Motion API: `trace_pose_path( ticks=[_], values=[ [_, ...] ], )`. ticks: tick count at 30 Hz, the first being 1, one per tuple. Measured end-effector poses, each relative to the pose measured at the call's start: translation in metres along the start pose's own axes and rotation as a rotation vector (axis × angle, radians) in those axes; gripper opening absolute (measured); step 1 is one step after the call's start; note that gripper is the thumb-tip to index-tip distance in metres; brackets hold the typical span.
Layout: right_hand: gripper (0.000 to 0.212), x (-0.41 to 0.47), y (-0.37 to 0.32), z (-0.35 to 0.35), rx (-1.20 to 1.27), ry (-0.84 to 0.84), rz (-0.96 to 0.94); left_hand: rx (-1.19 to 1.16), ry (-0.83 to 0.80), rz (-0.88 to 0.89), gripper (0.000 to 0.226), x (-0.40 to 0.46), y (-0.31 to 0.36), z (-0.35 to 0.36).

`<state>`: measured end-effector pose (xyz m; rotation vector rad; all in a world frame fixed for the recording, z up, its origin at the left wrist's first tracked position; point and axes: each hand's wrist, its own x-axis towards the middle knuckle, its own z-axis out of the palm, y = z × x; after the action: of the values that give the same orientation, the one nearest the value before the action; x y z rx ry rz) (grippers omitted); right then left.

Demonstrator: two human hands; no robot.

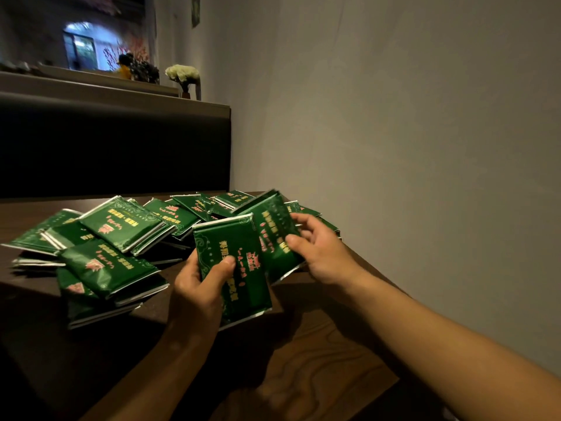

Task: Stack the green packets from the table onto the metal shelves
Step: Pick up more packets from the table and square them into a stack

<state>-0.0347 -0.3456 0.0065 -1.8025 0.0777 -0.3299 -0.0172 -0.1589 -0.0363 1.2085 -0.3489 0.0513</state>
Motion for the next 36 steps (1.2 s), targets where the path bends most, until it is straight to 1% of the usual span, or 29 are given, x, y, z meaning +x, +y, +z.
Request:
trace_pose_path(
  ticks=[3,5,6,8,10,12,14,15,17,21,26,29,31,34,36],
  values=[
    [0.029,-0.006,0.003,0.021,0.003,-0.139,-0.005,-0.008,-0.013,0.016,0.022,0.001,-0.004,0.001],
    [0.027,-0.008,0.005,0.033,0.043,-0.208,-0.016,0.047,0.01,0.058,0.018,0.002,-0.007,0.0],
    [0.026,-0.008,0.005,0.037,0.029,-0.203,-0.05,0.094,0.036,0.095,0.018,0.003,-0.008,0.0],
    [0.023,0.002,0.007,0.036,-0.166,-0.071,-0.183,0.196,0.089,0.167,0.017,0.005,-0.011,-0.004],
    [0.02,0.023,0.01,0.03,-0.348,0.106,-0.254,0.254,0.125,0.224,0.026,0.005,-0.008,-0.005],
    [0.017,0.05,0.016,0.018,-0.429,0.266,-0.249,0.284,0.155,0.266,0.044,0.005,-0.003,-0.004],
    [0.014,0.079,0.027,0.005,-0.523,0.384,-0.201,0.323,0.179,0.301,0.064,0.005,0.001,-0.003],
    [0.014,0.093,0.034,-0.001,-0.599,0.42,-0.173,0.326,0.186,0.309,0.073,0.005,0.001,-0.002],
    [0.017,0.116,0.046,-0.013,-0.769,0.453,-0.118,0.304,0.194,0.274,0.081,0.003,0.004,0.001],
    [0.034,0.147,0.06,-0.033,-1.049,0.373,-0.001,0.257,0.183,0.207,0.075,0.003,0.001,0.001],
    [0.062,0.176,0.075,-0.047,-1.206,0.19,0.27,0.245,0.171,0.156,0.062,0.01,-0.017,-0.006],
    [0.082,0.185,0.08,-0.055,-1.187,0.132,0.439,0.273,0.152,0.16,0.051,0.008,-0.017,-0.005],
    [0.091,0.188,0.076,-0.059,-1.184,0.133,0.487,0.268,0.144,0.166,0.047,0.008,-0.017,-0.005],
    [0.095,0.189,0.071,-0.061,-1.144,0.162,0.507,0.27,0.125,0.165,0.045,0.007,-0.017,-0.004],
    [0.092,0.188,0.069,-0.064,-1.049,0.172,0.505,0.263,0.115,0.158,0.044,0.007,-0.017,-0.004]
  ],
)
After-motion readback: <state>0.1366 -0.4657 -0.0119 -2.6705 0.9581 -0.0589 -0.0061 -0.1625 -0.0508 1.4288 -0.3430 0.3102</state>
